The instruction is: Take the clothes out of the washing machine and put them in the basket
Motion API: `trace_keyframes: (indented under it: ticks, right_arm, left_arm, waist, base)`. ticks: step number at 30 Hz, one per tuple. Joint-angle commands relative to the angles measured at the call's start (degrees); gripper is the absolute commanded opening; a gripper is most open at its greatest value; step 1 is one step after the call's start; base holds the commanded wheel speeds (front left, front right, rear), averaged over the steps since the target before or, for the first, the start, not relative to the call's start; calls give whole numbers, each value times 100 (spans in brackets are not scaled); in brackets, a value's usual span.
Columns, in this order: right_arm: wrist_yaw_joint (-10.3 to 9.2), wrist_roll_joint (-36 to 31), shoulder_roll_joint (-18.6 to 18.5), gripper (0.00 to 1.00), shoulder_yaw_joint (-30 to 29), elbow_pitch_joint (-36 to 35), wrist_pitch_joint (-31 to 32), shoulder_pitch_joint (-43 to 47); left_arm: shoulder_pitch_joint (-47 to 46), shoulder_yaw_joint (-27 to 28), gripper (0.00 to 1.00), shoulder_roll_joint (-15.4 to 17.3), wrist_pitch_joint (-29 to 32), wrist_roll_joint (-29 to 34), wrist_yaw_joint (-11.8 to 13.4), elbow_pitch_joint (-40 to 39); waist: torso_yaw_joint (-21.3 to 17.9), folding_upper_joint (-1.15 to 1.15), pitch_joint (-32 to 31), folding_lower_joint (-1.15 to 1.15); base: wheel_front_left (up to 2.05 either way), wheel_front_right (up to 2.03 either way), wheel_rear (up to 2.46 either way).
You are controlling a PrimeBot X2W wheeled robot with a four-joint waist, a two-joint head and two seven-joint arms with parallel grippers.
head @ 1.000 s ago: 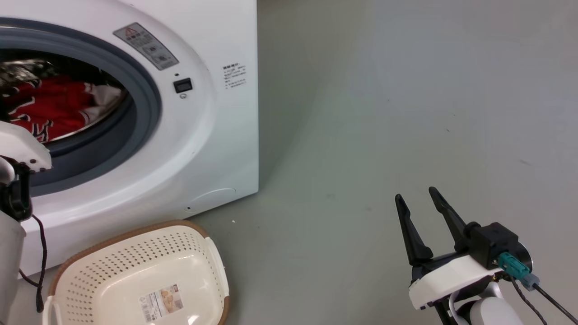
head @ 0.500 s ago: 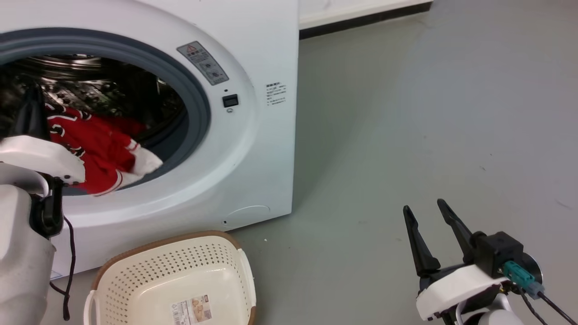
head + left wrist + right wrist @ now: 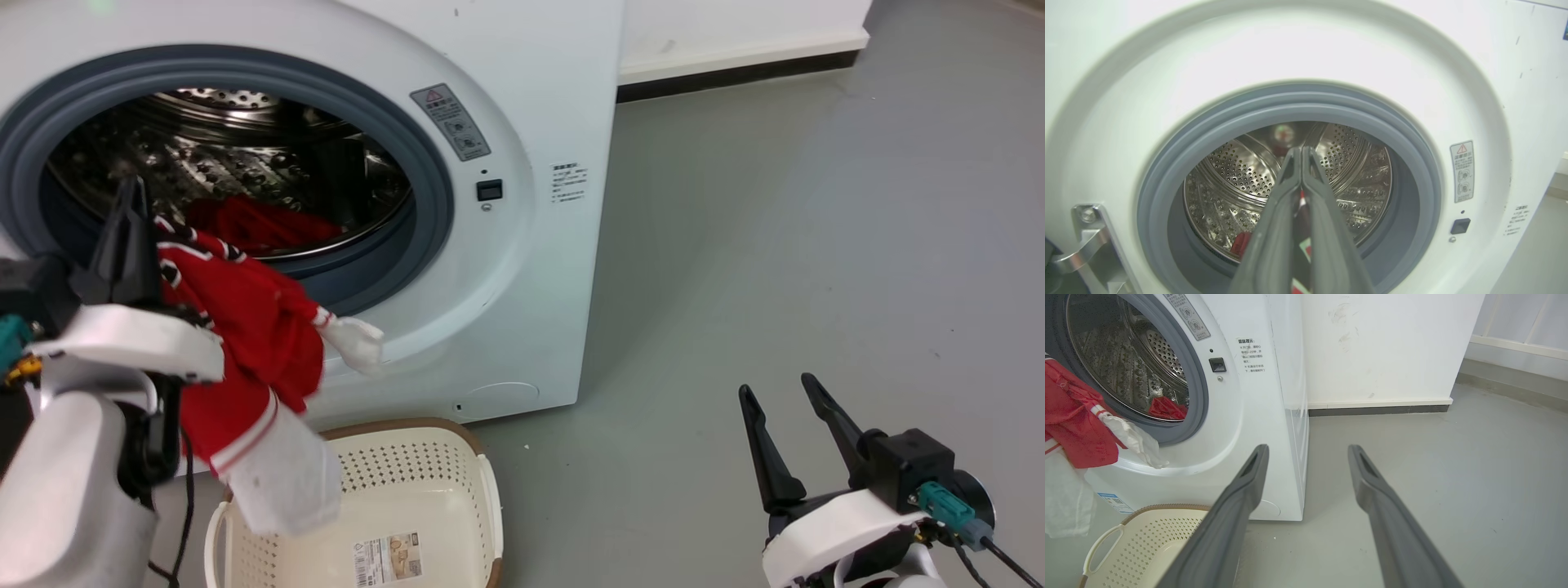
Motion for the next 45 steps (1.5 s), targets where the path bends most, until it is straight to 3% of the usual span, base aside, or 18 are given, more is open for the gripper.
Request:
trace_keyframes:
  ticks: [1,6,11,18,35,45]
  right_arm:
    - [-4,-64,12,100,5,-51,35,73]
    - [-4,-75,11,100,18,-140,96,45]
    - [-4,-52,11,100,83,-194,112,-106]
    - [-4,-23,11,100,150,-225,67,-347]
    - [-4,10,12,100,389,-209,-180,-1085]
    - [-4,23,12,100,681,-104,-307,-1536]
  left_arm:
    - [287,7,0,-23,68,15,128,-286]
    - [931,-54,0,-126,244,-51,395,-864]
    - [1484,-156,0,-327,293,-133,566,-945]
    - [1808,-263,0,-637,152,-283,511,-363]
    - [336,-36,0,-1323,-91,5,-299,1997]
    - [-589,209,0,-1528,-86,527,-573,2994]
  waist:
    - [101,0,2,1]
    - [207,0,105,1]
    - [221,0,355,1]
    - [143,0,935,1]
    - [33,0,2794,1]
    - [-33,0,3649,1]
  base:
    - [0,0,0]
    - [0,0,0]
    - [0,0,0]
    - [0,0,0]
    - [0,0,0]
    - [0,0,0]
